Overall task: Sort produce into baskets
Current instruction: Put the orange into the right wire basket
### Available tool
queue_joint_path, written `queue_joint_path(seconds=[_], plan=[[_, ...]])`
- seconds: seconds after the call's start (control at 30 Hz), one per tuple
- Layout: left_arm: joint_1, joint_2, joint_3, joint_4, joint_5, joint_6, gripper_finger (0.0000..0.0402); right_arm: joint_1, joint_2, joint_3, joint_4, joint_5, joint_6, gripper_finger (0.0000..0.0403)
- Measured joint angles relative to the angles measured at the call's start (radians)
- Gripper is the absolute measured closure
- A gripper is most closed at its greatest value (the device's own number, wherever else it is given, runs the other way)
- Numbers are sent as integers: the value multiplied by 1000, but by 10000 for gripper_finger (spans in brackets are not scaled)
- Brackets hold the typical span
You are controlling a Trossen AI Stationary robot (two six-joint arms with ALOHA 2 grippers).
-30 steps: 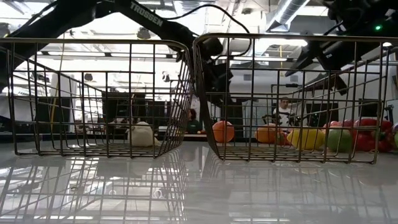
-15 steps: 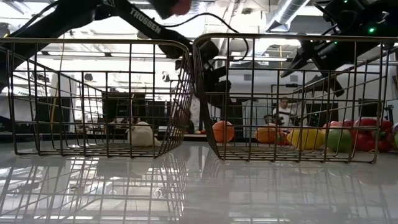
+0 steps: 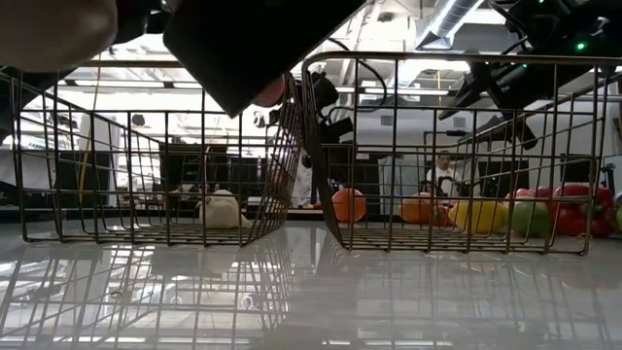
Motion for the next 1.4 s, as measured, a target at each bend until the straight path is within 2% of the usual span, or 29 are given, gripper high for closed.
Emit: queue_joint_path(seconds=[0.17,0.37,0.53,0.67,0.83,0.93,1.13,1.27,1.33,1.4], plan=[[0,0,0,7,14,-15,26,0,0,0,24,-14,0,101],[7,0,0,-78,56,-96,26,0,0,0,47,-16,0,101],[7,-1,8,-81,22,-108,26,0,0,0,46,-38,0,101],[6,-6,74,-172,35,-138,27,0,0,0,46,-62,2,101],[-2,-12,161,-370,89,-151,29,0,28,50,38,-96,-30,101],[-13,-49,165,-449,115,-146,44,0,71,108,33,-116,-79,101],[-44,-143,168,-530,121,-123,99,0,175,217,-46,-131,-157,101],[-68,-199,167,-563,123,-119,134,0,226,262,-57,-197,-191,101],[-80,-239,125,-537,129,-120,148,-1,244,278,-57,-225,-219,101],[-95,-301,19,-483,137,-145,160,-1,257,296,-61,-246,-251,101]])
